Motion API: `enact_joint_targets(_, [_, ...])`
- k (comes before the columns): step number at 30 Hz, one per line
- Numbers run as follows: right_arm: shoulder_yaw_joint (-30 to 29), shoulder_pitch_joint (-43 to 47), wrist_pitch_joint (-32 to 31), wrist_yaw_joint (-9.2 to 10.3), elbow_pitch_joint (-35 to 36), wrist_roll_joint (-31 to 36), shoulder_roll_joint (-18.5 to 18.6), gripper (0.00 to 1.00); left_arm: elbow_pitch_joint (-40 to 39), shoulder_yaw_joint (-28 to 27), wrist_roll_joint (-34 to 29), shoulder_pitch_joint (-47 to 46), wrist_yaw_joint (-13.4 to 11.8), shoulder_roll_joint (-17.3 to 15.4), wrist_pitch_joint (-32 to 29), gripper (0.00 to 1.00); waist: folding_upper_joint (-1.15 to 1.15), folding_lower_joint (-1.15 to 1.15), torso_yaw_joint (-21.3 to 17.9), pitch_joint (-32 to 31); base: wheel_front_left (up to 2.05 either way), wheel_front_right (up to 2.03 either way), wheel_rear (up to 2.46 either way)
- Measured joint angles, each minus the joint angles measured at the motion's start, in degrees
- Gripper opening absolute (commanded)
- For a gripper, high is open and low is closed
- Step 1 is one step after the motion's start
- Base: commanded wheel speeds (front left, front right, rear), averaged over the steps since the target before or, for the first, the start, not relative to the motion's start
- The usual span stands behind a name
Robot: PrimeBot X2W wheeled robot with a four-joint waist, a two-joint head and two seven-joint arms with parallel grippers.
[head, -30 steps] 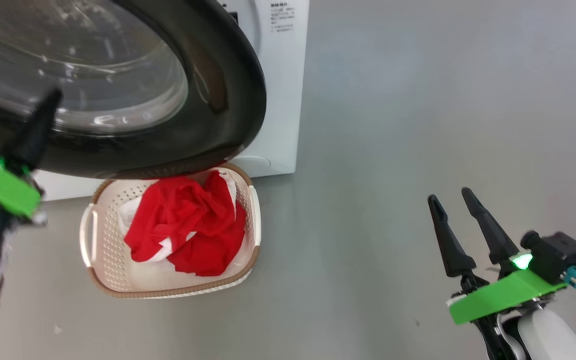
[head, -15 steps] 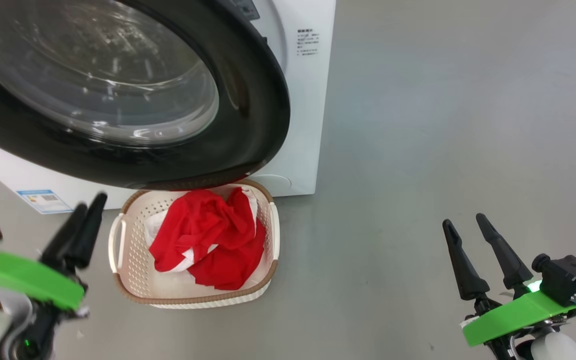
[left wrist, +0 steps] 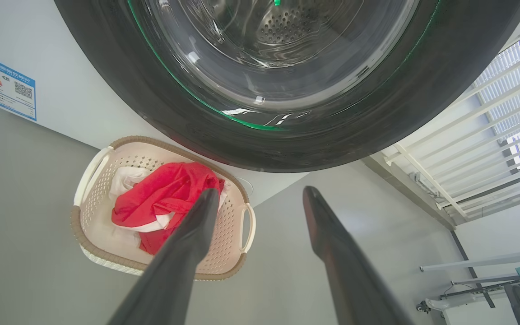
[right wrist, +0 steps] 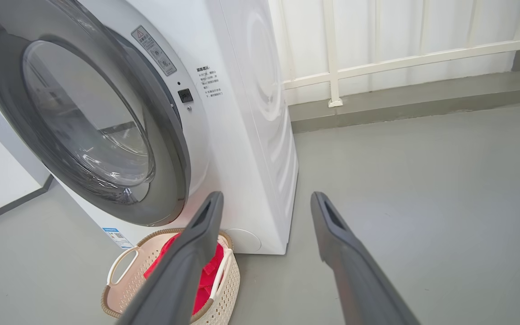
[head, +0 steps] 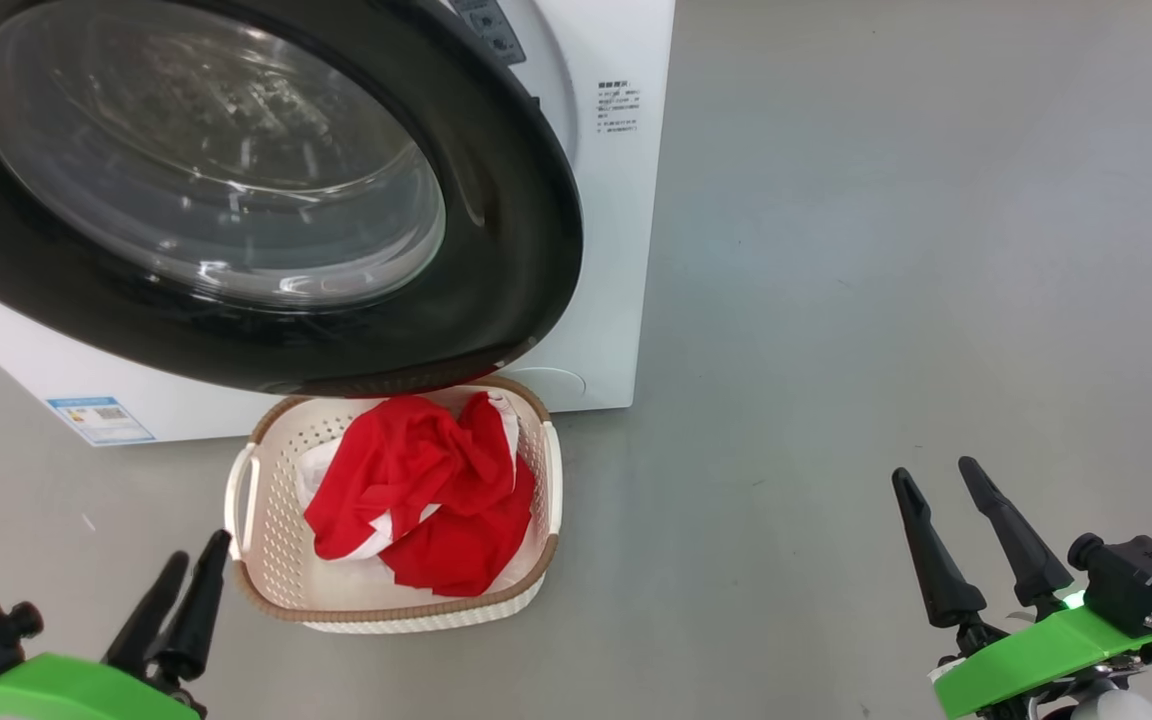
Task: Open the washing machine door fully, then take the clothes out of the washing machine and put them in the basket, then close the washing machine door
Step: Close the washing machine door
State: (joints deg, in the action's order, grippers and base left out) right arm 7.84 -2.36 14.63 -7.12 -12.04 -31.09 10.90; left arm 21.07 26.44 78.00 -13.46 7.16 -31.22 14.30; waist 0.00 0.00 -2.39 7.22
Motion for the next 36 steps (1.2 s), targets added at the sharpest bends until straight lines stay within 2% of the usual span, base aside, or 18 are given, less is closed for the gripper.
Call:
enact_joint_targets(3, [-0.31,0.02,0.0,0.0,0.02,0.0,0.01,1.0,0.44,-4.0,-5.05,1.66,0.0,1.92,0.0,1.0,0.0,0.0,-0.15,0.01,0.0,0.0,0.0])
enact_joint_targets(15, [-1.71,1.29,0.0,0.0,-0.04,0.0,0.07,1.0,0.03,-20.37,-25.77,10.0,0.01,12.89,0.01,1.0,0.0,0.0,-2.2,-0.44,0.0,0.0,0.0])
enact_joint_targets(23, [-2.0,1.33,0.0,0.0,-0.09,0.0,0.04,1.0,-1.51,-26.97,-42.42,12.43,0.01,17.9,0.01,1.0,0.0,0.0,-2.79,-1.19,0.0,0.0,0.0])
enact_joint_targets(25, [-2.04,1.36,0.0,0.0,-0.09,0.0,0.04,1.0,-1.98,-27.92,-43.98,12.59,0.01,18.58,0.01,1.0,0.0,0.0,-2.83,-1.3,0.0,0.0,0.0])
enact_joint_targets(33, [-3.18,2.42,0.0,0.0,0.01,0.0,0.0,1.0,-6.72,-34.3,-57.45,14.79,0.02,23.91,0.01,1.0,0.0,0.0,-2.81,-2.05,0.0,0.0,0.0])
enact_joint_targets(36, [-3.3,2.42,0.0,0.0,0.05,0.01,0.0,1.0,-7.77,-35.34,-60.14,14.83,0.02,24.62,0.01,1.0,0.0,0.0,-2.78,-2.18,0.0,0.0,0.0])
